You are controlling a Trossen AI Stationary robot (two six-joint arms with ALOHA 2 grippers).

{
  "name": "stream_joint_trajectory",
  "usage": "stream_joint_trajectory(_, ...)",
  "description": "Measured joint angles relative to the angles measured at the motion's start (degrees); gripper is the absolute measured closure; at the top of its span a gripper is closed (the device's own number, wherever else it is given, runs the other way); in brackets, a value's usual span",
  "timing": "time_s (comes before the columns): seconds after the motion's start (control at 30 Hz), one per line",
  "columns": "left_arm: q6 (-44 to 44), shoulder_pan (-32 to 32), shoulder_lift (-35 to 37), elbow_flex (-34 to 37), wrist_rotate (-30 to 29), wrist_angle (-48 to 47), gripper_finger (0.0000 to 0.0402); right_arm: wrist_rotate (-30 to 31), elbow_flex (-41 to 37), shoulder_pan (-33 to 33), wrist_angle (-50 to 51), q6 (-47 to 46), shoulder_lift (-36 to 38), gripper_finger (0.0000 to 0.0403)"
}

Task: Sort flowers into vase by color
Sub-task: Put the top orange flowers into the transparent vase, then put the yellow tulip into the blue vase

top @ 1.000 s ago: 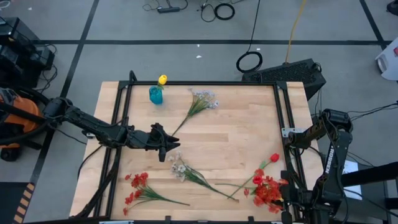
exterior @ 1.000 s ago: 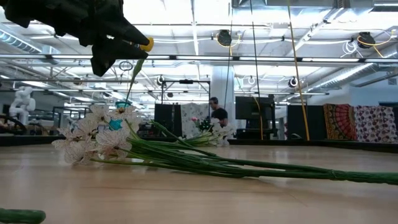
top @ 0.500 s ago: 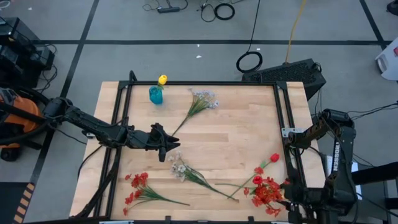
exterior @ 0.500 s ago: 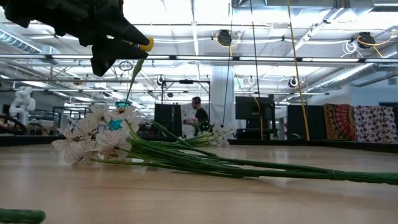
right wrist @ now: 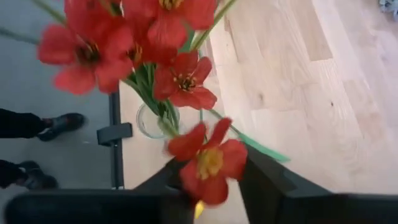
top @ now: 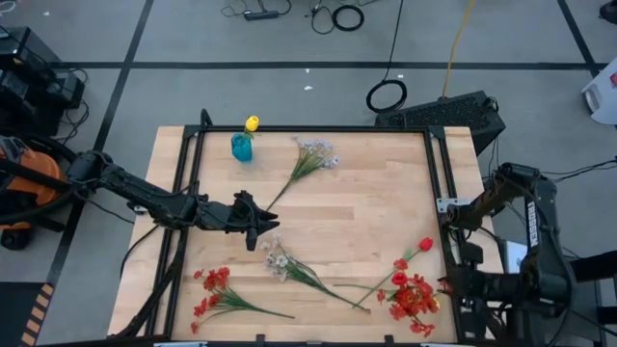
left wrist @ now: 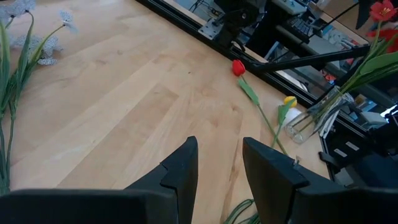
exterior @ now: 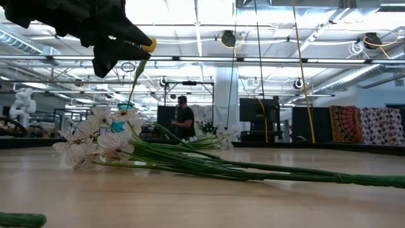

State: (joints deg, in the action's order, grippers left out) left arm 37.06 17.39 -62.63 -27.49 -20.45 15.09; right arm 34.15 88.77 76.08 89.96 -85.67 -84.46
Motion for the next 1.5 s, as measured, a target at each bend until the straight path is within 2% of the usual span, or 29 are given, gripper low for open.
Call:
stream_joint_trajectory(0.17, -0.13, 0.0, 0.0, 0.0, -0.02, 0.02, 0.027, 0.02, 0.0, -0.14, 0.03, 0.83, 5.49, 0.0377)
stream_joint_trajectory(0.3, -0.39, 0.0, 0.0, 0.0, -0.01, 0.02, 0.027, 0.06, 0.0, -0.12, -0.86, 0.71, 10.1, 0.04)
stream_joint_trajectory(0.6, -0.48, 0.0, 0.0, 0.0, -0.02, -0.07, 0.027, 1.18, 0.0, -0.12, -2.78, 0.84, 16.09, 0.0363)
stream_joint_trajectory(0.83, -0.28, 0.0, -1.25, -0.91, -2.89, 1.33, 0.027, 14.71, -0.71, -1.88, -0.17, 5.85, 16.8, 0.0342)
stream_joint_trajectory(1.0, -4.64, -0.02, -9.23, -6.8, -3.14, 1.09, 0.027, 14.16, -4.27, -5.97, 0.0, 8.98, 20.63, 0.0391)
stream_joint_trajectory(1.17, -9.97, -0.43, -20.17, -15.33, -3.07, 0.85, 0.027, 14.26, -11.58, -10.33, -0.99, 7.19, 28.24, 0.0399)
stream_joint_trajectory(1.33, -15.58, -0.5, -30.25, -25.22, -1.13, 0.76, 0.027, 16.16, -22.25, -14.01, -15.08, 14.62, 36.71, 0.0402)
stream_joint_trajectory(1.5, -22.34, -0.61, -39.26, -35.59, 2.41, -0.47, 0.027, 13.68, -33.65, -19.05, -29.08, 21.21, 43.81, 0.0402)
